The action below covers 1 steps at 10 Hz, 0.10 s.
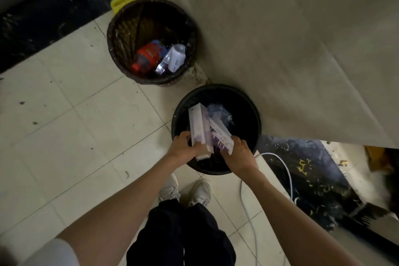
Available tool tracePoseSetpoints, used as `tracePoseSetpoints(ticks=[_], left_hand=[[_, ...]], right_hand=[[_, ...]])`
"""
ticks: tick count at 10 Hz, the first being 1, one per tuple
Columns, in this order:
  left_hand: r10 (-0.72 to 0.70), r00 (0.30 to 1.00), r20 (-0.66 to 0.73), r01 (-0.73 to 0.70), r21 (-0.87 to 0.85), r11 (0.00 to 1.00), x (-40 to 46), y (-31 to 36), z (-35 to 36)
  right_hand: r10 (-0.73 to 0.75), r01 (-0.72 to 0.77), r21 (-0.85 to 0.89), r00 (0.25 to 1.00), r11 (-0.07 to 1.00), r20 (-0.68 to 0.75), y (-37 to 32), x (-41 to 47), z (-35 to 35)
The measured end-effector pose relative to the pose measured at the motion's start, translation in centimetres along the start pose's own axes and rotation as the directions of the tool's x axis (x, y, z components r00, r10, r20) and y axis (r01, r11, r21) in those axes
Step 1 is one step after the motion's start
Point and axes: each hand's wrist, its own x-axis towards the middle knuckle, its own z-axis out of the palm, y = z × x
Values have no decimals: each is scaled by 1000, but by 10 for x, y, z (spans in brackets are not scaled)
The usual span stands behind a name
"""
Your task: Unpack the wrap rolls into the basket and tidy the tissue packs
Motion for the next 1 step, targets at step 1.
tracePoseSetpoints(ticks=[1], left_hand=[[129, 992, -15, -127, 105, 986, -48, 17, -21]], right_hand=[[-74, 73, -29, 997, 997, -35, -9, -41, -28]])
